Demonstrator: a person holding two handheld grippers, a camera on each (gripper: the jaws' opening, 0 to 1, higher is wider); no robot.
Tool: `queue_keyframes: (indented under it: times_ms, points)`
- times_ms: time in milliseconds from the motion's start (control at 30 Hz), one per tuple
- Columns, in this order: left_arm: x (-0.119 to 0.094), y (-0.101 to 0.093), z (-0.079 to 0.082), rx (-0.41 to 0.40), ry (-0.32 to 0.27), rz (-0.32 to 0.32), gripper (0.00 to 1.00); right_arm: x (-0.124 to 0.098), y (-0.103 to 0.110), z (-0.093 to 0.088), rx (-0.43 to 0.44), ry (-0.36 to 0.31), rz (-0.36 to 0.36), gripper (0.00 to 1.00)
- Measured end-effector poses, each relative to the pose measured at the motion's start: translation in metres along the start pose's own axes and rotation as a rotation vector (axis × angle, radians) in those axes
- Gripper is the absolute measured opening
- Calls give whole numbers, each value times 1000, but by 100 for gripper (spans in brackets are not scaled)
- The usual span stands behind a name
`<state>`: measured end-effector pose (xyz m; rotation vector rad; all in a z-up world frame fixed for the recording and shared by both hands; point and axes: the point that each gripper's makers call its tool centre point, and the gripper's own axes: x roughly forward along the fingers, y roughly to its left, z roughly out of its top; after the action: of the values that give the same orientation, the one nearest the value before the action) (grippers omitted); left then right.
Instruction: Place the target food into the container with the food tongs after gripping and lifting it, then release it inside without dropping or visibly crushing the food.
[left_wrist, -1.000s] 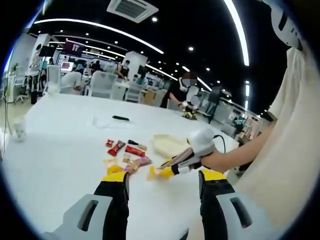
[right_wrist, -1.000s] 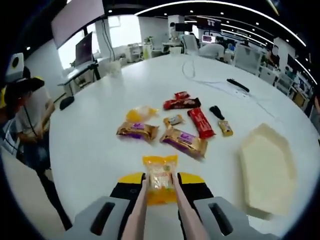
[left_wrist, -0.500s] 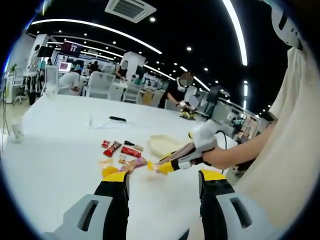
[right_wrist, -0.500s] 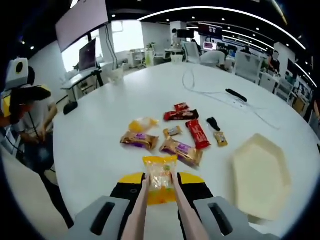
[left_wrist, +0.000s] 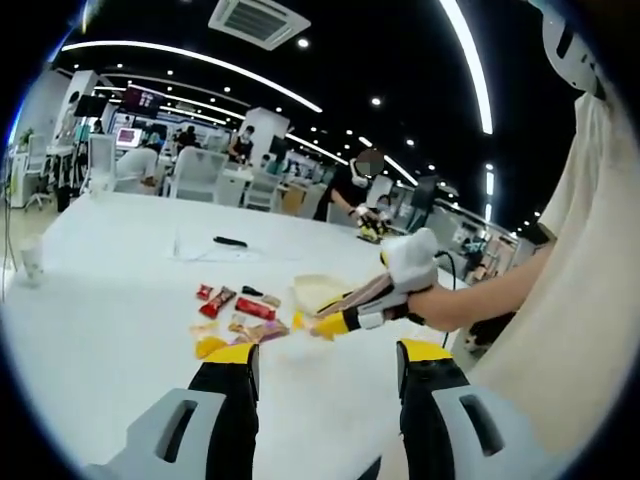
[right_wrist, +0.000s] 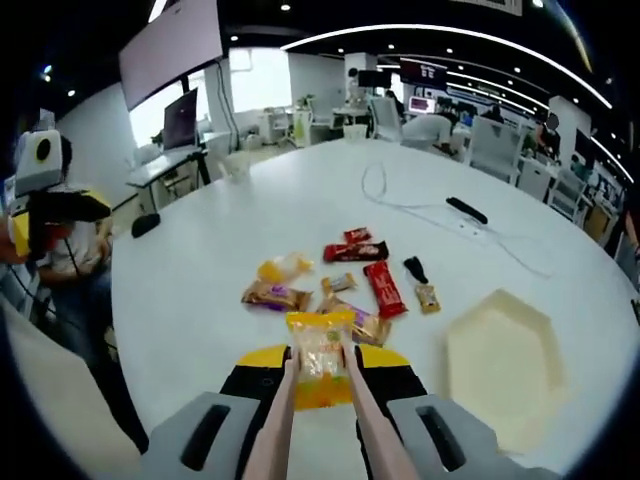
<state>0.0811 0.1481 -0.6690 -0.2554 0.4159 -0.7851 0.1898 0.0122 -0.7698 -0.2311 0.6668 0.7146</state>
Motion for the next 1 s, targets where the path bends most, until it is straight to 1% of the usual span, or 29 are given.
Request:
queue_keyframes:
  times_ms: [100, 267, 467, 533, 600, 667, 833, 1000]
  points:
    - [3, -2, 1, 0, -3, -4, 55, -4, -3, 5, 0, -10, -3, 24]
    - [8, -4, 1, -3, -3, -8, 55, -6, -6, 7, -1, -17, 2, 24]
    - [16, -7, 2, -7, -5, -12, 54, -13, -14, 13, 9, -34, 1, 24]
    - [19, -8, 3, -5, -6, -14, 54, -16, -19, 18, 29, -47, -4, 24]
    - [22, -9, 3, -5, -6, -14, 55, -18, -22, 21, 26, -53, -14, 24]
    - [26, -7, 4, -3, -8, 6, 55, -20, -23, 27, 30, -66, -13, 24]
    - [31, -13, 4, -6, -10, 8, 55, -22, -26, 40, 26, -97, -2, 24]
    - [33, -16, 1, -10, -5, 16, 55, -26, -31, 45, 20, -110, 1, 24]
